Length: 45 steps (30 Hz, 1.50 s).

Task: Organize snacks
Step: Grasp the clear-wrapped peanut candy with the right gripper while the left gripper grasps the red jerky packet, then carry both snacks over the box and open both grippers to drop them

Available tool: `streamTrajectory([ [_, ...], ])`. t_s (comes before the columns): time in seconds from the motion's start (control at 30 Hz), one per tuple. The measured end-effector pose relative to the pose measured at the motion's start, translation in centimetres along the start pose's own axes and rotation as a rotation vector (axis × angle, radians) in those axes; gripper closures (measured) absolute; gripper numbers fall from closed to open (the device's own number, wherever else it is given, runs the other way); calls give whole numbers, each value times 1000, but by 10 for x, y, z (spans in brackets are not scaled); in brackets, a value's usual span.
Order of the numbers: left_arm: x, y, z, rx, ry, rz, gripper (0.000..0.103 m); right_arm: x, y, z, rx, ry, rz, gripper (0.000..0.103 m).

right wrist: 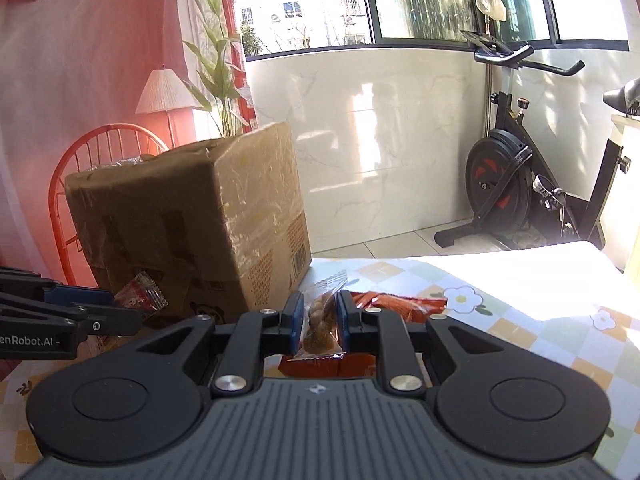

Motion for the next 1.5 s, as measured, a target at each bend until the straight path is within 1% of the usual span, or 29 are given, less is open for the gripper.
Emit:
streamTrajectory([
  [0.13, -21, 49, -24, 1, 26, 102, 62, 11, 64, -17, -24, 51, 95, 84],
  [0.27, -29, 98, -52, 8, 60, 168, 62, 35, 111, -47, -70, 106, 154, 84],
  [0.37, -15, 127, -73, 39, 98, 165, 62, 61, 129, -70, -88, 134, 156, 84],
  [0.5, 15, 145, -100, 30, 126, 119, 62, 95, 132, -93, -93, 146, 116, 84],
  [0.57, 26, 146, -117, 10, 130, 101, 62, 107, 131, -101, -100, 158, 95, 84],
  [0.63, 35, 146, -126, -1, 140, 87, 61, 117, 127, -103, -103, 153, 73, 83],
  [0.7, 44, 142, -129, -10, 127, 65, 59, 124, 124, -104, -91, 158, 46, 82],
  [0.73, 47, 140, -131, -17, 119, 59, 54, 125, 123, -104, -91, 162, 36, 77],
  [0.77, 48, 137, -131, -22, 112, 54, 51, 125, 122, -105, -98, 165, 37, 70],
  [0.8, 47, 132, -131, -27, 106, 49, 46, 121, 122, -104, -108, 166, 45, 68],
  [0.83, 46, 130, -131, -31, 105, 47, 45, 118, 122, -103, -110, 166, 51, 68],
  [1.0, 27, 118, -135, -86, 83, 45, 43, 96, 119, -93, -82, 181, 57, 66],
  [1.07, 14, 116, -136, -82, 78, 50, 41, 84, 116, -87, -67, 187, 60, 63],
  [1.17, -4, 106, -137, -71, 73, 40, 41, 63, 108, -76, -34, 191, 66, 60],
  [1.23, -12, 95, -138, -59, 83, 11, 40, 52, 98, -68, -9, 192, 58, 59],
  [1.3, -17, 82, -145, -88, 82, -28, 40, 46, 86, -61, 10, 183, 41, 58],
  [1.37, -22, 72, -150, -112, 73, -52, 41, 42, 70, -54, 30, 176, 3, 58],
  [1.5, -25, 55, -153, -77, 92, -86, 40, 34, 31, -33, 117, 117, -77, 57],
])
Point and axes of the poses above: each gripper's, at about its wrist camera, not at the fingertips, and x roughly the way its jaws point, z to its right, y to its top, the point moved 10 cm from there along x, roughly the way its jaws point, and after that the axes turned 2 degrees about -y, right-handed, at the moved point
